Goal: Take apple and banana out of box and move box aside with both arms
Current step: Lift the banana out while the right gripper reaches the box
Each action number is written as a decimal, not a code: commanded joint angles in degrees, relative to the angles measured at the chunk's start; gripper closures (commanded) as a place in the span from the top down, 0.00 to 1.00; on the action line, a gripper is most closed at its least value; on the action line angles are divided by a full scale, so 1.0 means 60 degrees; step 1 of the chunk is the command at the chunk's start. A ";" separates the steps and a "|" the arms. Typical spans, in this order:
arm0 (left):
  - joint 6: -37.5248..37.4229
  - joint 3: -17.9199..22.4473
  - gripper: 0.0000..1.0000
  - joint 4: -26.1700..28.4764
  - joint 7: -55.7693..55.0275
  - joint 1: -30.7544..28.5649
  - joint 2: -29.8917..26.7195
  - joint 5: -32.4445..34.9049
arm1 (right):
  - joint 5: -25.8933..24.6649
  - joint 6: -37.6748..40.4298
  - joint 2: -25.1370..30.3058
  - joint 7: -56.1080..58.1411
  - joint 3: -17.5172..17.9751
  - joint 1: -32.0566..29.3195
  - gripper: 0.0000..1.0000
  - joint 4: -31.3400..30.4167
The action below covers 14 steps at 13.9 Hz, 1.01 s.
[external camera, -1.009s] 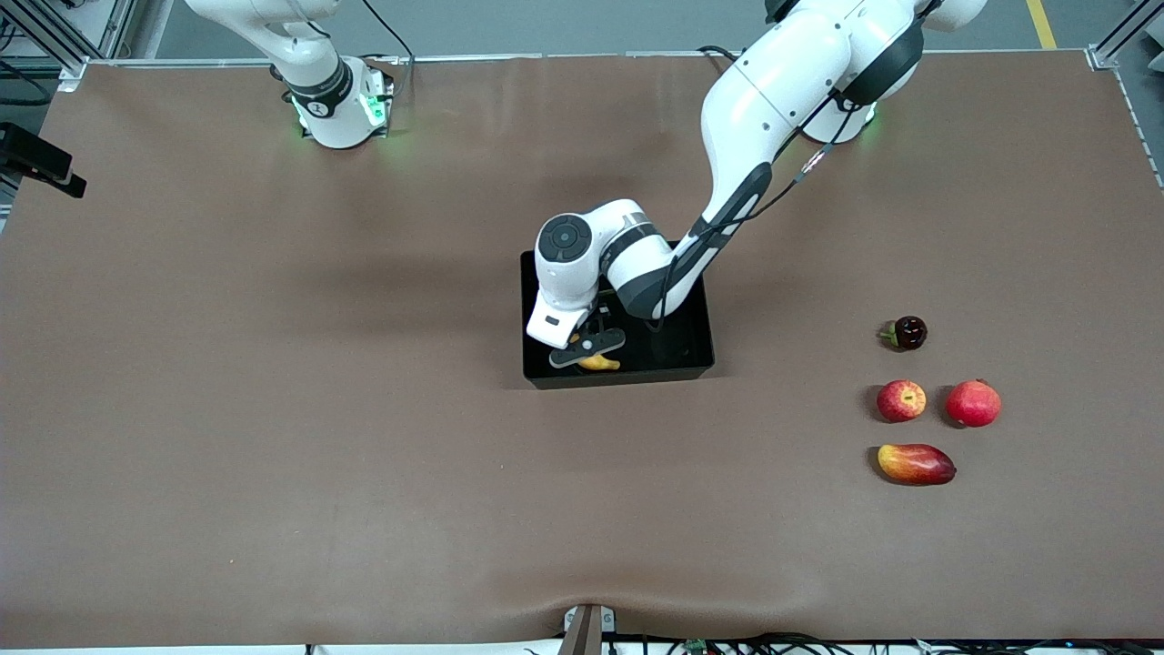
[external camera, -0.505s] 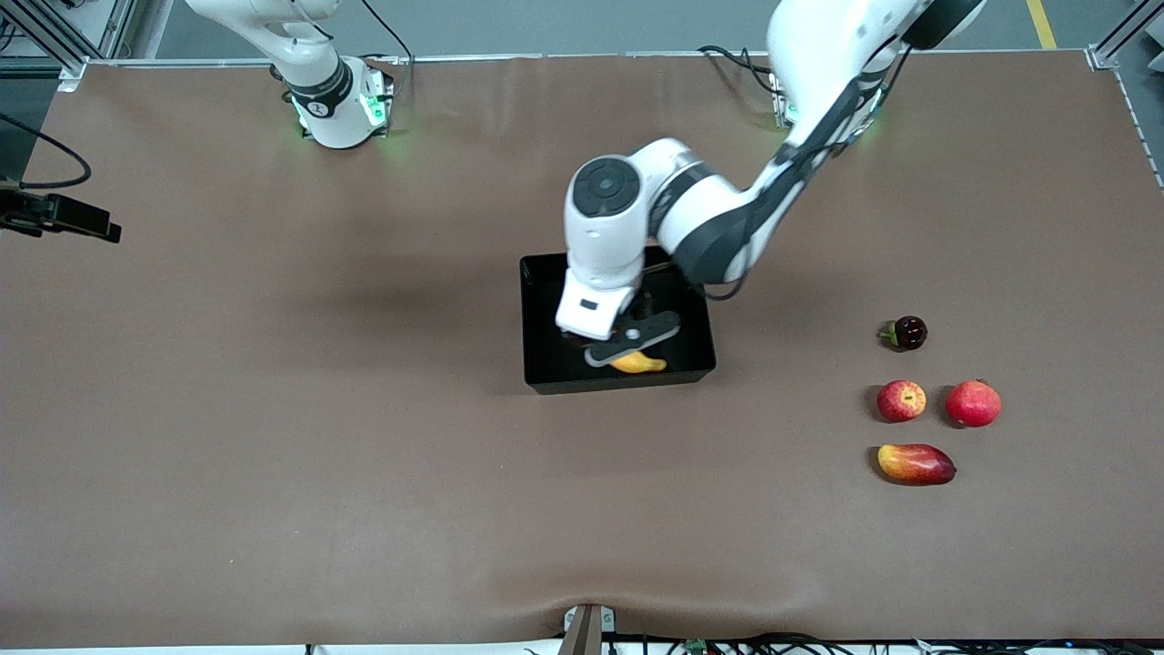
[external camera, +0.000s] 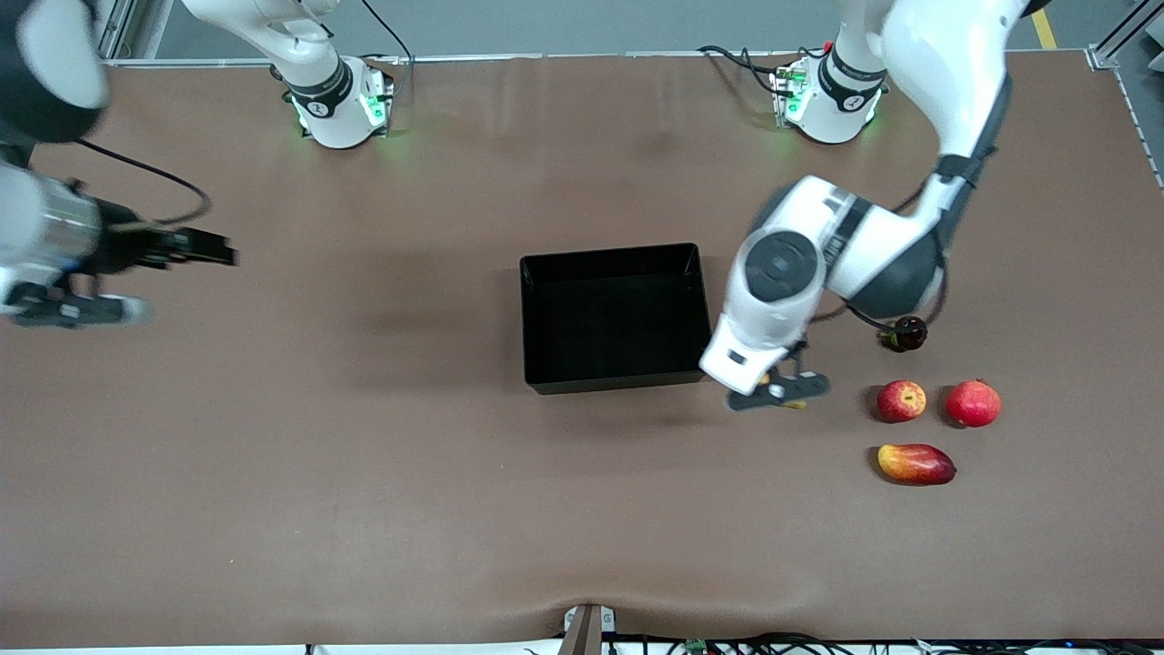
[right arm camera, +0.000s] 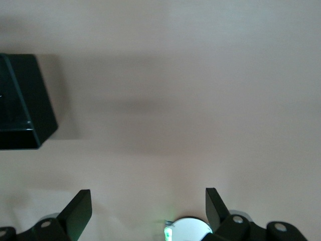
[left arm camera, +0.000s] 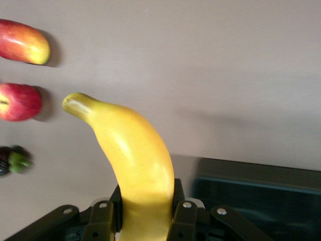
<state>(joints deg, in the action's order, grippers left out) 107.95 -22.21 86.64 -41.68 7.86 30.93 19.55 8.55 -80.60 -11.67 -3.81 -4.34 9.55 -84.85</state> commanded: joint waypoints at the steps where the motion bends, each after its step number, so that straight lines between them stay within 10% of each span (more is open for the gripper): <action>1: 0.0419 -0.0077 0.00 0.0895 0.0792 -0.0459 -0.0133 0.0430 | 0.0360 -0.0758 -0.0704 -0.1337 -0.0082 0.1317 1.00 -0.0037; 14: 0.4446 -0.0019 0.00 0.2668 0.3753 -0.2569 0.1231 0.1561 | 0.0391 -0.6881 -0.3270 -0.3511 -0.0097 0.4837 1.00 -0.1515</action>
<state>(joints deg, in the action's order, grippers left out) 130.58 -21.79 99.65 -20.59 -5.63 39.32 27.76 10.64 -118.54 -32.21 -24.39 -4.24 37.39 -90.69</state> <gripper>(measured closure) 0.621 0.000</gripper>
